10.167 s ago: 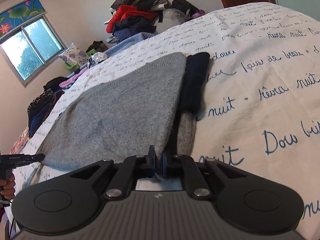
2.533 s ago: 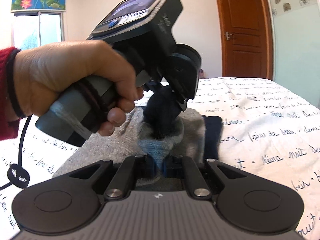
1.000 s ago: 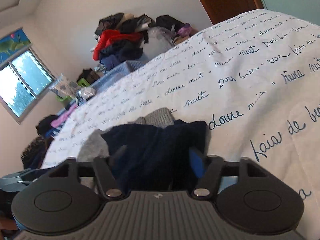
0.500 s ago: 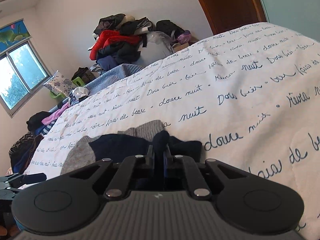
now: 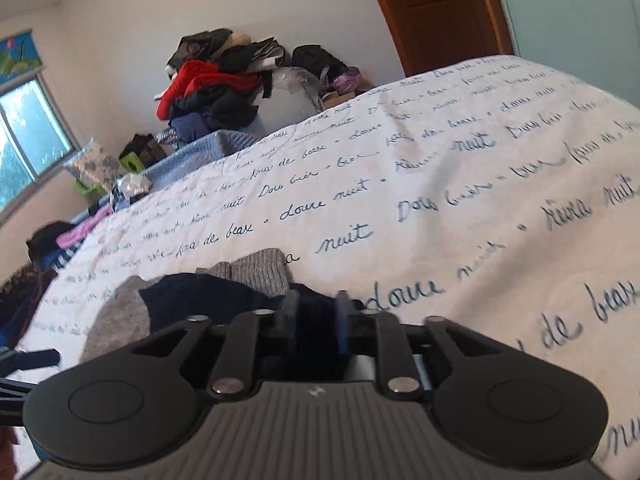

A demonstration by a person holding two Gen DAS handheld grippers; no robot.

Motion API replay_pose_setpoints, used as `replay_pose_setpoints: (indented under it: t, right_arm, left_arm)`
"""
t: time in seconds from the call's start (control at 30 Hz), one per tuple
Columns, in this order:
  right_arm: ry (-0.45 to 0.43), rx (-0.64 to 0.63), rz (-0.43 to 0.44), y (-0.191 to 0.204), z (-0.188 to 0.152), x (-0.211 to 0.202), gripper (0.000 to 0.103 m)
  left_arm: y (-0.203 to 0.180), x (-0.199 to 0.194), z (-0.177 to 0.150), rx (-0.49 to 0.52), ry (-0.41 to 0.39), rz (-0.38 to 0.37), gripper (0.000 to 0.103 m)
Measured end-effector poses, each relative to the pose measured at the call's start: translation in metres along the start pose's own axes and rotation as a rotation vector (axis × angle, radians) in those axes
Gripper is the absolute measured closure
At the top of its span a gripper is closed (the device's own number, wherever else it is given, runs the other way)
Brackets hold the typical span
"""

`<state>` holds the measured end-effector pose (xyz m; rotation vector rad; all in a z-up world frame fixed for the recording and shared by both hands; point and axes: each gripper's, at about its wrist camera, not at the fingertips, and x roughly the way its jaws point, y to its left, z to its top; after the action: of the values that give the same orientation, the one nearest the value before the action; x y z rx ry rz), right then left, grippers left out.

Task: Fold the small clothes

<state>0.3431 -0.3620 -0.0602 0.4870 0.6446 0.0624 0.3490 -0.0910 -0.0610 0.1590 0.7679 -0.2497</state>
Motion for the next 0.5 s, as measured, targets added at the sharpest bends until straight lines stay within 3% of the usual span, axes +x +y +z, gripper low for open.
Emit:
replay_pose_setpoints:
  t: [0.03, 0.07, 0.1, 0.3, 0.4, 0.5]
  right_arm:
    - [-0.005, 0.017, 0.008, -0.005, -0.001, -0.007, 0.054]
    - [-0.015, 0.033, 0.019, -0.010, -0.002, -0.013, 0.031]
    - [-0.021, 0.049, 0.036, -0.015, -0.003, -0.019, 0.021]
    - [0.112, 0.169, 0.208, -0.035, -0.003, -0.006, 0.022]
    - [0.145, 0.195, 0.285, -0.035, -0.005, 0.012, 0.022]
    - [0.162, 0.206, 0.365, -0.029, -0.004, 0.029, 0.022]
  left_arm:
    - [0.005, 0.001, -0.001, -0.016, 0.000, -0.022, 0.008]
    - [0.009, 0.003, -0.002, -0.032, 0.000, -0.047, 0.008]
    - [0.014, 0.005, -0.002, -0.049, 0.003, -0.069, 0.008]
    - [0.041, 0.030, 0.005, -0.225, 0.014, -0.195, 0.008]
    - [0.053, 0.049, 0.010, -0.328, 0.049, -0.287, 0.008]
    - [0.059, 0.065, 0.014, -0.405, 0.058, -0.334, 0.008]
